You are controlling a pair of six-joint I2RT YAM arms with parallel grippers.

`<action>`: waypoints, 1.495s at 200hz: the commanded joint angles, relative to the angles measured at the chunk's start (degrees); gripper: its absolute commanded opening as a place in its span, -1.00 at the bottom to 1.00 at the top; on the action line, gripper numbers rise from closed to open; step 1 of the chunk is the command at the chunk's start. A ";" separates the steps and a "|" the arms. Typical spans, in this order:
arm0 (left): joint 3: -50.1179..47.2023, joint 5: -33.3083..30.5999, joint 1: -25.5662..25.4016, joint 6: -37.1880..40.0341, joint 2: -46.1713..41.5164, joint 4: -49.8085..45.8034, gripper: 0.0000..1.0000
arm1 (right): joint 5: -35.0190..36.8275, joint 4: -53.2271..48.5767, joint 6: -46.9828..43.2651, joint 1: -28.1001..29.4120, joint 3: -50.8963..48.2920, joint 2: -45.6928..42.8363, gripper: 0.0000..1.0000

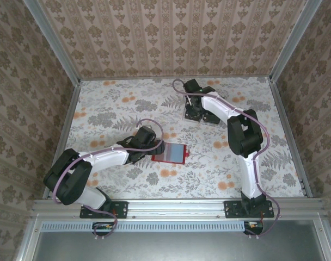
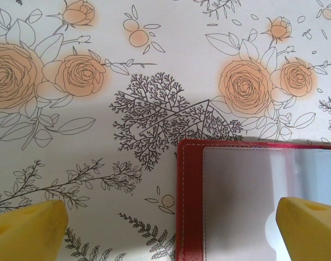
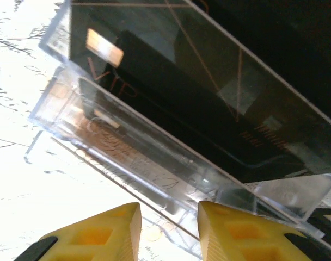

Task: Put the credit cards into the card holder
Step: Move the storage box to the top-center of the table, then pick up the credit card from the storage box.

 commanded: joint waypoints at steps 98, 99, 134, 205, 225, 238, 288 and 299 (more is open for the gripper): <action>0.74 -0.11 0.57 -1.08 -0.82 -1.53 1.00 | 2.67 0.28 -14.53 3.93 -1.77 -0.60 -0.29; 0.74 -0.11 0.58 -1.08 -0.82 -1.57 1.00 | 2.89 0.35 -14.64 3.93 -1.82 -0.60 -0.29; 0.92 -0.08 0.55 -0.95 -0.65 -1.57 0.99 | 5.47 3.37 -17.75 4.02 -3.24 -1.74 -0.29; 0.82 0.45 0.65 -0.87 0.12 -0.82 0.99 | 4.37 5.22 -21.57 4.53 -4.95 -3.28 -0.45; 0.83 0.60 0.62 -0.82 0.30 -0.60 1.00 | 4.14 5.85 -22.65 4.63 -5.53 -4.09 -0.46; 0.74 0.71 0.70 -0.71 0.26 -0.56 1.00 | 4.01 6.19 -23.67 4.64 -5.68 -4.62 -0.47; 0.74 1.16 0.82 -0.38 0.41 -0.54 1.00 | 3.88 6.02 -26.51 4.73 -5.10 -5.19 -0.55; 0.70 1.26 0.92 -0.46 0.38 -0.48 1.00 | 4.04 5.60 -26.82 4.82 -4.80 -4.62 -0.56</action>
